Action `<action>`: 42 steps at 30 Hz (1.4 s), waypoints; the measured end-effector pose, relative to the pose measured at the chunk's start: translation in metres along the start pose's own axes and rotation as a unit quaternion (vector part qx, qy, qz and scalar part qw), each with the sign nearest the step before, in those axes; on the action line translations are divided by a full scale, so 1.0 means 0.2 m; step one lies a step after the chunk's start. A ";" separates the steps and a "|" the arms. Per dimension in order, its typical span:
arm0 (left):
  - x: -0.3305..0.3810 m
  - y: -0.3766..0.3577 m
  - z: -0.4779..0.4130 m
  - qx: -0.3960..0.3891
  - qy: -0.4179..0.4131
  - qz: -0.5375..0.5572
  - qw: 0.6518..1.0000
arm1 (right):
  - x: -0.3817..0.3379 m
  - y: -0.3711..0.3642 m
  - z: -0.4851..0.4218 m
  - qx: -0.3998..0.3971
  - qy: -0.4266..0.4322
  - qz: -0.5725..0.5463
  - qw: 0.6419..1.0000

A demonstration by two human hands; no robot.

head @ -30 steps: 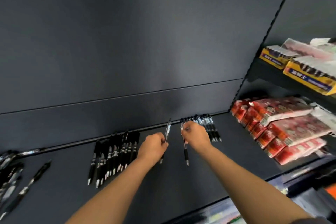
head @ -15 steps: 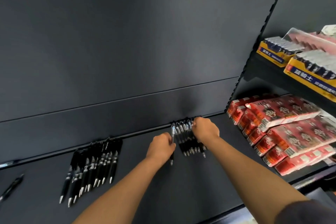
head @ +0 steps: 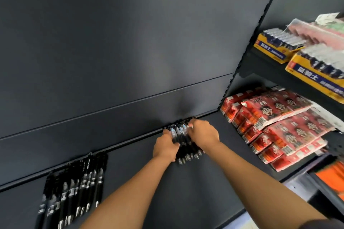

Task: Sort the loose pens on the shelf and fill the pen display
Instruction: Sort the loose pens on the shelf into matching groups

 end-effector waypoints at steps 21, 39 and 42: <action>-0.23 0.47 0.36 0.154 -0.081 -0.235 0.956 | -0.48 -0.06 0.29 0.015 0.225 0.007 0.974; -1.25 1.54 0.82 0.259 -0.016 -0.264 0.929 | -1.78 -0.42 0.92 -0.042 0.369 -0.009 0.928; -1.45 1.68 0.86 0.257 -0.006 -0.268 0.928 | -1.95 -0.51 1.02 -0.070 0.370 -0.007 0.926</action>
Point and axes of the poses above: each hand's wrist, its own z-axis away from the middle knuckle, its own y-axis out of the back of the hand, x = y × z, the point moved 7 cm from there along -z, towards the middle knuckle, and after that the axes turned 7 degrees about x, right-handed, at the moved point
